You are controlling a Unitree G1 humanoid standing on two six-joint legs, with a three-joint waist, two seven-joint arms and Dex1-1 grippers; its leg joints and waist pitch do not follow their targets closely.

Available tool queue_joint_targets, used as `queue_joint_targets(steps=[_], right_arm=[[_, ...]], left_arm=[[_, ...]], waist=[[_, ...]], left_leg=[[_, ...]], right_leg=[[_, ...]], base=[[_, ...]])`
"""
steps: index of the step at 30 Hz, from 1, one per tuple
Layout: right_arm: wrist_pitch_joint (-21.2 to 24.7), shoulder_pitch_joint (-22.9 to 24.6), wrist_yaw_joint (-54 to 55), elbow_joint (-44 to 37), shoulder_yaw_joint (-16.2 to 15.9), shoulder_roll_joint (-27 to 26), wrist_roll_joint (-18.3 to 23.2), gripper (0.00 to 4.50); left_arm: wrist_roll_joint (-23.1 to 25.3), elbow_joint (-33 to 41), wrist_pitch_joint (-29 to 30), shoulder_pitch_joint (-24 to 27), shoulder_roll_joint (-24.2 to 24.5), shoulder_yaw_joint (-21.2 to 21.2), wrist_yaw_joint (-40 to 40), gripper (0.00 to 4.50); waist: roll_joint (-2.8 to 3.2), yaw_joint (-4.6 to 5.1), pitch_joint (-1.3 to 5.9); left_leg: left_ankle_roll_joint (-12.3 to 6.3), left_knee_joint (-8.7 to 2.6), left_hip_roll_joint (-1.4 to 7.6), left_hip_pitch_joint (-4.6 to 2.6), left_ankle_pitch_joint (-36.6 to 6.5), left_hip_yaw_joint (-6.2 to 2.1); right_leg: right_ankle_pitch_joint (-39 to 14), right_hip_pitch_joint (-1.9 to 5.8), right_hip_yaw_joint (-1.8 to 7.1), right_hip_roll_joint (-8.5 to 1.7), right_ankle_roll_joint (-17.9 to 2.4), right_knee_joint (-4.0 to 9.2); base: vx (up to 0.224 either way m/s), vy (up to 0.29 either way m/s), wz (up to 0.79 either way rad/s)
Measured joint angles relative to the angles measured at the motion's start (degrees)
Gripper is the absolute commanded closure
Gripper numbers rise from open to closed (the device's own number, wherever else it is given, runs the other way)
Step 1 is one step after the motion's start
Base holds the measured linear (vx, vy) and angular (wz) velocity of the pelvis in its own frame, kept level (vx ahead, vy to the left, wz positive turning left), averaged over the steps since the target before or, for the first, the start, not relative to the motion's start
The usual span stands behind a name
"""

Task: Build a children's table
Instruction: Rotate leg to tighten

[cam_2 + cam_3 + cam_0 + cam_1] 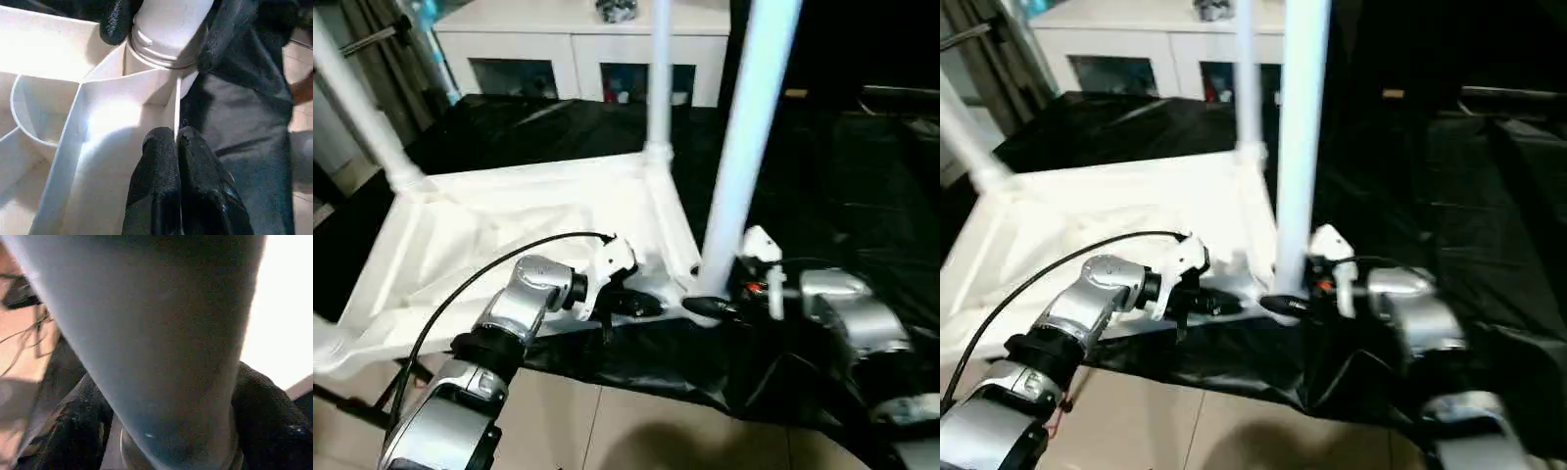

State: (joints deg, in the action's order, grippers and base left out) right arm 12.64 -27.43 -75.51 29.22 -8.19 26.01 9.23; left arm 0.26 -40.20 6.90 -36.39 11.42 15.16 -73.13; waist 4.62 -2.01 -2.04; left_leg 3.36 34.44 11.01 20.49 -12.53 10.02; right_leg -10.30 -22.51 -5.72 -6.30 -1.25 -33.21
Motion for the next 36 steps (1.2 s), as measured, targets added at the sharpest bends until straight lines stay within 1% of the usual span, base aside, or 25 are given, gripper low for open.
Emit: queue_joint_targets(steps=[2, 4, 6, 10, 13, 17, 18, 20, 22, 23, 26, 29, 30, 32, 34, 35, 36], right_arm=[[1.1, 0.5, -1.7, -1.8, -0.8, 1.4, 0.0, 1.48], [1.9, 0.7, -3.0, -3.0, -1.5, 2.4, 0.0, 1.69], [2.1, 0.8, -3.3, -3.4, -1.7, 2.5, 0.0, 1.83], [2.3, 0.8, -3.3, -3.5, -1.8, 2.3, -0.1, 1.90], [3.0, 1.1, -3.0, -4.2, -1.7, 2.1, -0.1, 1.91], [2.8, 2.4, -0.7, -4.8, -0.7, 0.6, -0.1, 1.92], [2.2, 2.7, 1.7, -4.3, 0.2, -0.8, -0.1, 1.92], [1.0, 2.7, 7.4, -2.5, 2.0, -3.4, -0.3, 1.93], [-0.7, 2.2, 14.5, -0.1, 3.5, -6.3, -0.8, 1.93], [-1.0, 1.7, 17.3, 0.8, 4.0, -7.3, -1.0, 1.93], [-1.6, -0.3, 27.1, 4.7, 5.8, -11.3, -2.4, 1.94], [-1.8, -3.1, 38.1, 8.7, 7.7, -15.9, -3.7, 1.94], [-1.9, -4.3, 41.7, 10.0, 7.9, -17.2, -4.6, 1.94], [-2.6, -5.0, 44.2, 11.2, 7.9, -18.0, -5.1, 1.94], [-3.7, -6.0, 44.4, 12.9, 7.9, -18.3, -5.1, 1.94], [-4.1, -6.2, 44.4, 13.4, 7.9, -18.3, -5.1, 1.38], [-4.3, -6.5, 44.4, 13.8, 8.0, -18.4, -5.1, 1.38]], left_arm=[[-0.1, 0.2, -0.4, 0.0, 0.4, 0.6, -1.5, 4.50], [-0.2, 0.2, -0.7, 0.0, 0.9, 1.0, -2.5, 4.50], [-0.3, 0.4, -0.7, 0.0, 1.1, 1.1, -2.9, 4.50], [-0.3, 0.4, -0.7, 0.1, 1.2, 1.1, -3.0, 4.50], [-0.5, 0.7, -0.7, 0.3, 1.2, 1.1, -3.1, 4.50], [-0.5, 0.9, -0.1, 0.6, 1.2, 0.9, -2.7, 4.50], [-0.5, 0.9, 0.5, 0.6, 1.2, 0.5, -1.6, 4.50], [-0.4, 0.6, 1.1, 0.6, 0.9, -0.4, 1.8, 4.50], [-0.1, -0.1, 1.6, 0.6, -0.1, -1.6, 5.9, 4.50], [0.1, -0.2, 1.9, 0.6, -0.6, -1.9, 7.6, 4.50], [0.7, -1.5, 2.9, 0.4, -2.9, -3.6, 14.0, 4.50], [1.4, -3.4, 3.8, -0.7, -5.2, -4.8, 20.1, 4.50], [1.7, -3.6, 4.1, -0.9, -5.7, -5.2, 22.0, 4.50], [1.7, -3.6, 4.2, -0.9, -6.1, -5.3, 23.3, 4.50], [1.8, -3.6, 4.2, -0.9, -6.2, -5.4, 23.7, 4.50], [1.8, -3.6, 4.2, -0.9, -6.2, -5.4, 23.9, 4.50], [1.8, -3.5, 4.1, -0.9, -6.2, -5.4, 23.8, 4.50]], waist=[[0.02, -0.31, 0.00], [0.02, -0.49, 0.00], [0.01, -0.44, 0.00], [0.01, -0.44, 0.00], [0.01, -0.35, 0.00], [-0.01, -0.11, 0.02], [-0.07, 0.04, 0.04], [-0.12, 0.66, 0.05], [-0.18, 1.67, 0.03], [-0.18, 1.98, 0.04], [-0.19, 3.16, 0.04], [-0.16, 3.92, 0.06], [-0.15, 4.33, 0.06], [-0.12, 4.75, 0.08], [-0.10, 5.03, 0.10], [-0.09, 5.10, 0.10], [-0.08, 5.17, 0.11]], left_leg=[[-0.06, 0.00, 0.00, 0.06, 0.0, 0.00], [-0.08, 0.03, 0.00, 0.11, 0.1, 0.00], [-0.10, 0.08, 0.00, 0.16, 0.1, 0.03], [-0.16, 0.11, 0.00, 0.23, 0.1, 0.03], [-0.16, 0.11, 0.01, 0.45, 0.1, 0.03], [-0.17, 0.13, 0.02, 0.43, 0.1, 0.03], [-0.18, 0.15, 0.02, 0.40, 0.2, 0.02], [-0.20, 0.23, 0.00, 0.27, 0.2, 0.03], [0.11, 0.22, -0.03, 0.04, 0.0, 0.03], [0.15, 0.23, -0.04, -0.07, 0.0, 0.03], [0.18, 0.10, -0.08, -0.55, 0.0, -0.06], [0.18, 0.07, -0.15, -0.53, 0.0, -0.18], [0.18, 0.06, -0.17, -0.50, 0.0, -0.19], [0.18, 0.00, -0.18, -0.46, 0.0, -0.20], [0.18, -0.02, -0.19, -0.41, 0.0, -0.20], [0.18, -0.02, -0.20, -0.41, 0.0, -0.20], [0.18, -0.02, -0.20, -0.38, 0.0, -0.20]], right_leg=[[0.0, -0.07, 0.00, 0.00, 0.0, -0.02], [0.0, -0.13, 0.01, 0.00, 0.0, -0.06], [0.0, -0.21, 0.05, -0.02, 0.0, -0.17], [0.0, -0.32, 0.06, -0.02, 0.0, -0.32], [0.0, -0.33, 0.06, -0.02, 0.0, -0.33], [0.0, -0.31, 0.06, -0.01, 0.0, -0.37], [0.0, -0.30, 0.06, -0.02, 0.0, -0.44], [0.0, -0.30, 0.17, -0.01, 0.0, -0.63], [0.0, -0.15, 0.21, -0.02, 0.0, -0.72], [0.0, -0.10, 0.22, -0.02, 0.0, -0.75], [-0.2, 0.34, 0.18, -0.01, 0.3, -0.68], [-0.2, 0.39, 0.13, -0.01, 0.4, -0.59], [-0.2, 0.40, 0.13, -0.01, 0.4, -0.53], [-0.2, 0.48, 0.12, -0.01, 0.4, -0.35], [-0.2, 0.55, 0.12, -0.01, 0.4, -0.20], [-0.2, 0.57, 0.12, -0.01, 0.3, -0.15], [-0.2, 0.60, 0.12, -0.01, 0.3, -0.05]], base=[[0.000, 0.000, 0.00], [0.000, 0.000, 0.00], [0.000, 0.000, 0.00], [0.000, 0.000, 0.00], [0.000, 0.000, 0.00], [0.000, 0.000, 0.00], [0.000, 0.000, 0.00], [0.000, 0.000, 0.00], [0.000, 0.000, 0.00], [0.000, 0.000, 0.00], [0.000, 0.000, 0.00], [0.000, 0.000, 0.00], [0.000, 0.000, 0.00], [0.000, 0.000, 0.00], [0.000, 0.000, 0.00], [0.000, 0.000, 0.00], [0.000, 0.000, 0.00]])
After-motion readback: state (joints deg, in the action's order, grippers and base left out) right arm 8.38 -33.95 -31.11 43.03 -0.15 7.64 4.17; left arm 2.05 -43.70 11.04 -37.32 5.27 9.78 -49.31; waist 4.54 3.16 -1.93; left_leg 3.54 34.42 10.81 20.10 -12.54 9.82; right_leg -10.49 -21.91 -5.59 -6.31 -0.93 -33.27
